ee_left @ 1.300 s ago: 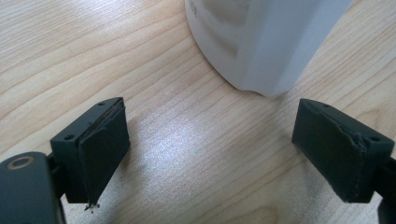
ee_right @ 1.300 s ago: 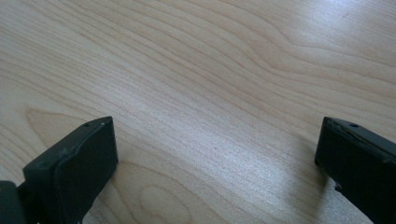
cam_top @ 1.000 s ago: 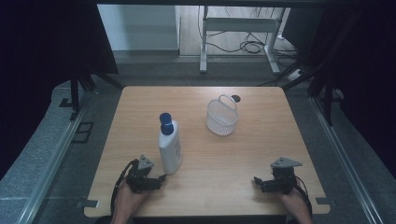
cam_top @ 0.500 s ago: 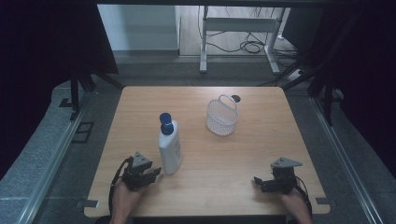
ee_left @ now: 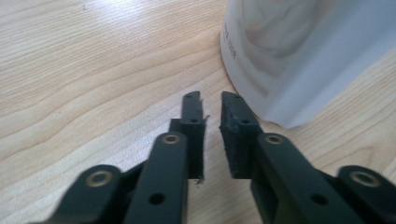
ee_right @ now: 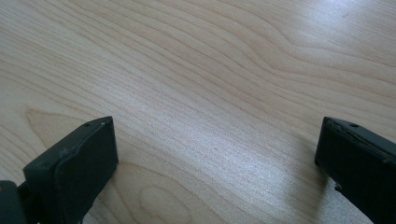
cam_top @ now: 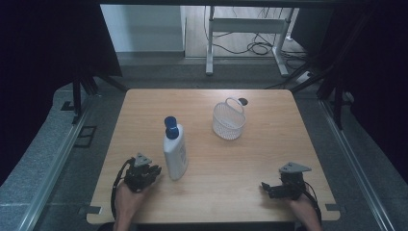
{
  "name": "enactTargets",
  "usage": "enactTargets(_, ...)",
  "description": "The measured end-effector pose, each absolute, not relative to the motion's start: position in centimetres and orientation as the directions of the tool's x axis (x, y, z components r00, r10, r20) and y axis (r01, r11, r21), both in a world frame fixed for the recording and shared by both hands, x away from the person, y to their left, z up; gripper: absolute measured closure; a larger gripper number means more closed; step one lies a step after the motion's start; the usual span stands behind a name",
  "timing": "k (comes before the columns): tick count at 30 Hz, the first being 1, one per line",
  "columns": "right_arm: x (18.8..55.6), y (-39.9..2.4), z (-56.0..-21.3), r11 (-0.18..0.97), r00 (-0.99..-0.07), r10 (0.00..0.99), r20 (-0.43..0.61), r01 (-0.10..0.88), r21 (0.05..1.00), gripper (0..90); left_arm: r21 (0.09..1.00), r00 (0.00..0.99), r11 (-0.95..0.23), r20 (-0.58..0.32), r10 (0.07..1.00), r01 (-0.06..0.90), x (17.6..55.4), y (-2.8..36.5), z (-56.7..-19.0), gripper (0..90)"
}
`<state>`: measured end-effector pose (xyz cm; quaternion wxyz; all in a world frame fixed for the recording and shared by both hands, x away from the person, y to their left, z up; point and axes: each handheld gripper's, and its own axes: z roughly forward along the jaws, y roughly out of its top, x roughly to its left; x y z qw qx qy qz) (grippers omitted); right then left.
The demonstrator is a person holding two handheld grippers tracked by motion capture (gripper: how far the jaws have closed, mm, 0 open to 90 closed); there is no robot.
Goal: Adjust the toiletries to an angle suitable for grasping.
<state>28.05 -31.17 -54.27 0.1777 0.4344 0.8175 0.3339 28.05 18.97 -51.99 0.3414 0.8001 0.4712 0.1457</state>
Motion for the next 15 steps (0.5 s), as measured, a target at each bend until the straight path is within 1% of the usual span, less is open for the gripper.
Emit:
enactTargets(3,28.1,-31.2,-54.3,0.401,-0.560,0.828,-0.001,0.591,0.700,0.0,0.695,0.513,-0.310,-0.099,0.853,0.649,28.6,18.8,-52.0,88.8)
enactTargets(15,28.1,-31.1,-54.3,0.400,-0.559,0.829,-0.002,0.591,0.701,0.0,0.718,0.526,-0.304,-0.101,0.845,0.626,30.5,17.7,-52.7,89.2)
